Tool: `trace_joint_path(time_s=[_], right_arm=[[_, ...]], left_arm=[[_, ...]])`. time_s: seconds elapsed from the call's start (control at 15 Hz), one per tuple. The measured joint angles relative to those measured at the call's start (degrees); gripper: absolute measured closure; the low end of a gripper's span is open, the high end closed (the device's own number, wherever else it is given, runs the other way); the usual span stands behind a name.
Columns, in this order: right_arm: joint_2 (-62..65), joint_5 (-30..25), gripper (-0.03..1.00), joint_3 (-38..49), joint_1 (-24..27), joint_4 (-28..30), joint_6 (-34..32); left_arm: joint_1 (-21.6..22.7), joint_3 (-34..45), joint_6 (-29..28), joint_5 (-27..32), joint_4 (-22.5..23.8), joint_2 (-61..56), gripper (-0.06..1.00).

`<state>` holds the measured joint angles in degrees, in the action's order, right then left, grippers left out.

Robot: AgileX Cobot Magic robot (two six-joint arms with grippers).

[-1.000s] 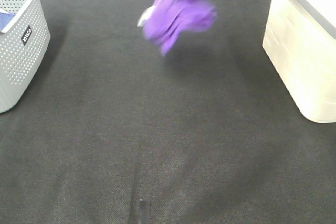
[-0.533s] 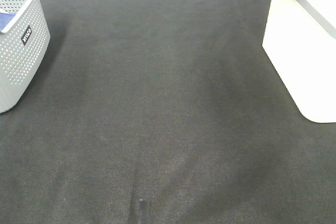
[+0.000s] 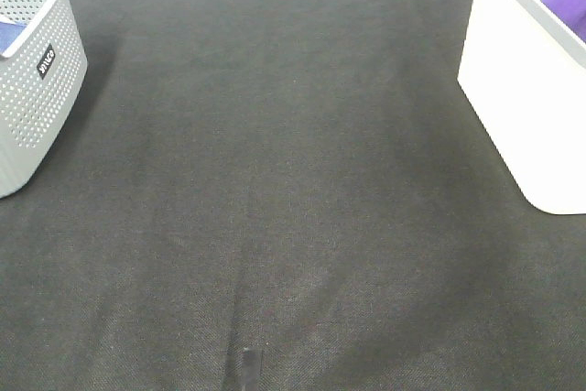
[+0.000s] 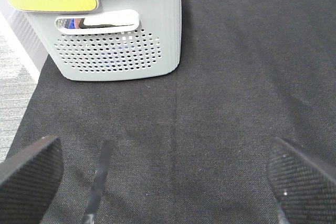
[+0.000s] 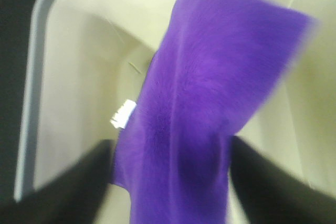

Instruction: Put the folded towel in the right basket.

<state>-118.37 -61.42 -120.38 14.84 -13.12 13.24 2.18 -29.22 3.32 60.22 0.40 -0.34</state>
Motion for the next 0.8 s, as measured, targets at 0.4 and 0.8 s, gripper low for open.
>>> trace_joint_path(time_s=[0.4,0.8], right_arm=[[0.86,-3.27,-0.01,0.0,-0.57,1.32,-1.78],[9.0,-7.28,-0.01,0.0,-16.44,5.67,-5.1]], left_arm=[[0.0,0.0,0.0,0.0,0.0,0.0,-0.05],[0.0,0.0,0.0,0.0,0.0,0.0,-0.05]])
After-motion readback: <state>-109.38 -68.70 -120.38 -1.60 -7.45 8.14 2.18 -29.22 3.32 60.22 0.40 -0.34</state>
